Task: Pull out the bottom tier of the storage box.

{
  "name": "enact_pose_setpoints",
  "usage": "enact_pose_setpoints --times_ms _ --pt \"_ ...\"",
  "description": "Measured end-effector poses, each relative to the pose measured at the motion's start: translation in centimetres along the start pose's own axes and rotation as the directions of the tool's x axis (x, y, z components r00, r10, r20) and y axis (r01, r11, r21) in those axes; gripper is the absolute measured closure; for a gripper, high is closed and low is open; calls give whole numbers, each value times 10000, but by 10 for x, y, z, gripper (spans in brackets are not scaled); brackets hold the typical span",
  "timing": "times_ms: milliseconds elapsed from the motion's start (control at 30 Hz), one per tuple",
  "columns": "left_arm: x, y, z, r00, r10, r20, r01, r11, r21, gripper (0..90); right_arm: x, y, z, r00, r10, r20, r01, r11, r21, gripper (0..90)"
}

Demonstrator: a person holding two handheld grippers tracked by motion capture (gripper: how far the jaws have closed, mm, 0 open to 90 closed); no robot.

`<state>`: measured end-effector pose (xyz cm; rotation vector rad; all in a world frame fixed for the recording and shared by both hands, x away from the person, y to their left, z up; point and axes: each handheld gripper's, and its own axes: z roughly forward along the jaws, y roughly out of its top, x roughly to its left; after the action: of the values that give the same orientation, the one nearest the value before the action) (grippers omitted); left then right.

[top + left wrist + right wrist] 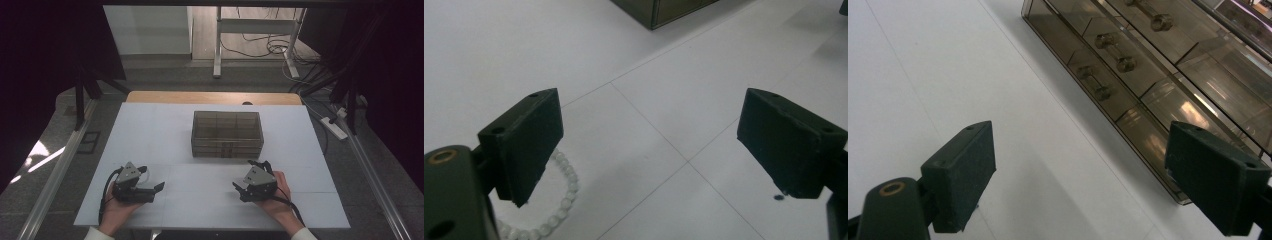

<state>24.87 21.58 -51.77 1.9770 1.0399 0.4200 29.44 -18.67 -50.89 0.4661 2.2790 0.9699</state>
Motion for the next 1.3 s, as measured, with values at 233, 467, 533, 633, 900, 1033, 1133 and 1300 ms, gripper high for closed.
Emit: enact_pose_setpoints --times_ms 233,467,533,633,900,1033,1133,1300 --pt "0 0 1 10000 -4 2 4 10000 23 113 1 1 3 9995 -294 151 292 9995 125 139" --pt "1 0 1 10000 -10 12 10 10000 50 113 2 1 8 9980 -549 299 537 9978 388 151" --pt "1 -1 1 10000 -15 16 14 10000 52 113 3 2 10 9969 -713 333 697 9965 468 154" --pt "1 -1 1 10000 -20 18 20 10000 76 113 5 3 13 9939 -1013 444 983 9931 646 156" --pt "1 -1 2 10000 -31 55 30 9999 119 113 8 3 19 9885 -1423 516 1385 9877 722 196" --pt "1 -1 2 10000 -26 55 25 9999 137 113 9 5 21 9863 -1536 600 1490 9860 752 208" --pt "2 -1 2 10000 -31 49 30 9999 127 113 9 5 23 9846 -1622 656 1572 9847 746 226" --pt "2 -1 2 10000 -35 53 35 9999 132 113 12 7 27 9768 -1965 856 1892 9781 863 243"
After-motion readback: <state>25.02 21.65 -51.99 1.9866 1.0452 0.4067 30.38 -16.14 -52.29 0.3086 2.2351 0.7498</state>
